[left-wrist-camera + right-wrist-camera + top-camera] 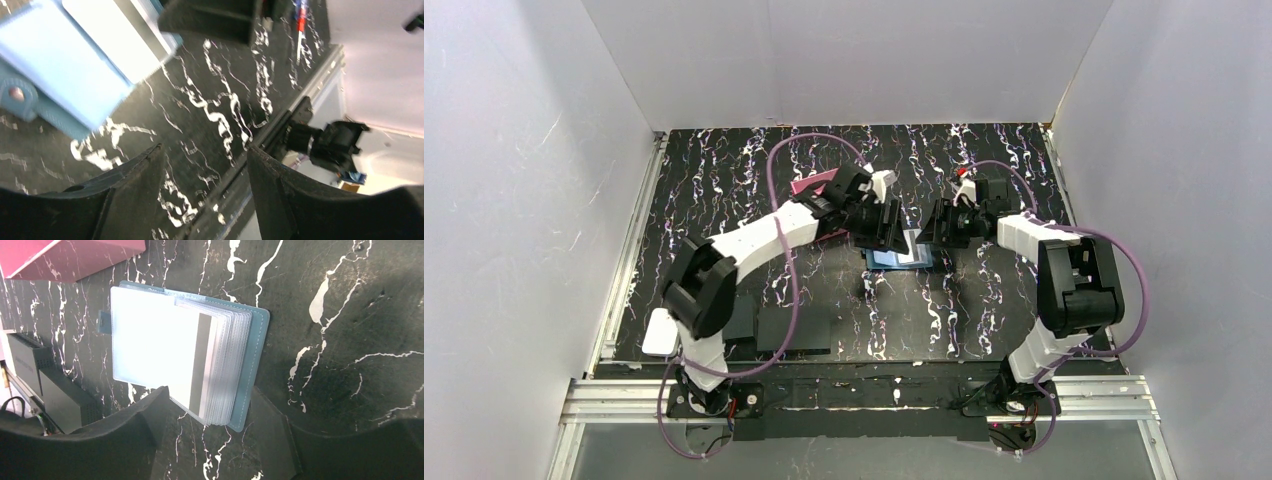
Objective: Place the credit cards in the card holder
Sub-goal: Insert the credit card into the card holder.
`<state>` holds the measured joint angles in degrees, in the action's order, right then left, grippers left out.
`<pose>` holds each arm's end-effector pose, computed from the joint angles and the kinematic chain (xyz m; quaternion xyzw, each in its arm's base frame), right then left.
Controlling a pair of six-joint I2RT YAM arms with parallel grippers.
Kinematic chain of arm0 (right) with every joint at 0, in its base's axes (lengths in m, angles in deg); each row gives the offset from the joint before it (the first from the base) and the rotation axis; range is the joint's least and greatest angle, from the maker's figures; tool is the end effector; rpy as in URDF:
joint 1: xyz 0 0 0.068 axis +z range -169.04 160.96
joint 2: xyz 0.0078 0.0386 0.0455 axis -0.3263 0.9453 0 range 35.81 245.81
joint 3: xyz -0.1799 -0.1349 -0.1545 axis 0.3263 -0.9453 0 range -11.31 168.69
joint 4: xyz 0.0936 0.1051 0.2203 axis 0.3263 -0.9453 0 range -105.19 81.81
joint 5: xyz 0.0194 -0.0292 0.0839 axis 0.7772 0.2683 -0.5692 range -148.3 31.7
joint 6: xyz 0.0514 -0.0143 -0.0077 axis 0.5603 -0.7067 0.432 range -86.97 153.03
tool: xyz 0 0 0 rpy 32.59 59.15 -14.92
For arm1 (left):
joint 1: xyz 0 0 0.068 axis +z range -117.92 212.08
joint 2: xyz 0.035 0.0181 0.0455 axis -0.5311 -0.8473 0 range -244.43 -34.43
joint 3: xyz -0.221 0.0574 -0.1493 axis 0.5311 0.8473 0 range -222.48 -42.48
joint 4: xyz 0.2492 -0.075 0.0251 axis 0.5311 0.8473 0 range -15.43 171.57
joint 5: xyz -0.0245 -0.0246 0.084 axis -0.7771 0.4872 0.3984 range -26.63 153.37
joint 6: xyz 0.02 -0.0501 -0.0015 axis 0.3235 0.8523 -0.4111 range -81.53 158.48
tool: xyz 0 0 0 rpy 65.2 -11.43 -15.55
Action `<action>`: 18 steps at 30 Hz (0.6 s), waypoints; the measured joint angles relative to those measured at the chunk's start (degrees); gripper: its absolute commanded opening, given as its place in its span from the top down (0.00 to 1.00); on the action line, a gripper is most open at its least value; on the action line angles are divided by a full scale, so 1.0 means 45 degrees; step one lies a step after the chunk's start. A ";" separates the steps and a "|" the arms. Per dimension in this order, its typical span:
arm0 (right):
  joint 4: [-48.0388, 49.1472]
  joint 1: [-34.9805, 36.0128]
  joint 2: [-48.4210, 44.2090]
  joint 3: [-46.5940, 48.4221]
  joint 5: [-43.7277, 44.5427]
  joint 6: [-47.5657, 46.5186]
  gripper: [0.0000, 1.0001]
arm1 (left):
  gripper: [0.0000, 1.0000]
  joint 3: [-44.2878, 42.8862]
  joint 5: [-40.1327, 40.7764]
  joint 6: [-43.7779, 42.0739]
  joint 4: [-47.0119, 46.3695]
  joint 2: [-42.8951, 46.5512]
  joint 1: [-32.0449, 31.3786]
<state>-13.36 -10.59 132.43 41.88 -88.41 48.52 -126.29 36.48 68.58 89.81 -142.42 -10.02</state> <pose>0.3325 0.0674 0.1723 -0.0362 0.9073 0.3085 0.2836 0.3093 -0.3010 0.2518 0.1907 0.8642 -0.4147 0.2118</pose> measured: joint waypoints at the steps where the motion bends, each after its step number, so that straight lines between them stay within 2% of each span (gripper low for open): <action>1: -0.0024 0.0015 -0.0092 0.0000 0.0044 -0.0058 0.29 | 0.41 0.0306 -0.0019 0.0068 0.0015 0.0481 0.0010; 5: -0.0272 0.0063 -0.0350 0.0000 0.0481 -0.0107 0.28 | 0.41 0.1355 0.0296 0.0209 0.0486 0.2297 0.0170; 11: -0.0398 0.0068 -0.0452 -0.0257 0.1282 0.0651 0.26 | 0.41 0.1647 0.0850 0.0126 0.1185 0.2618 0.0593; 15: -0.0034 0.0024 -0.0631 -0.1127 0.1224 0.1520 0.27 | 0.58 0.1860 0.0772 0.0219 0.1229 0.2477 0.0646; 18: 0.0670 -0.0185 -0.0840 -0.1715 0.0743 0.2093 0.28 | 0.63 0.1671 0.0500 0.0282 0.0869 0.1700 0.0646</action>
<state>-10.34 -11.43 128.65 34.17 -85.07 57.94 -118.77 38.73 69.85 93.73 -134.77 -7.12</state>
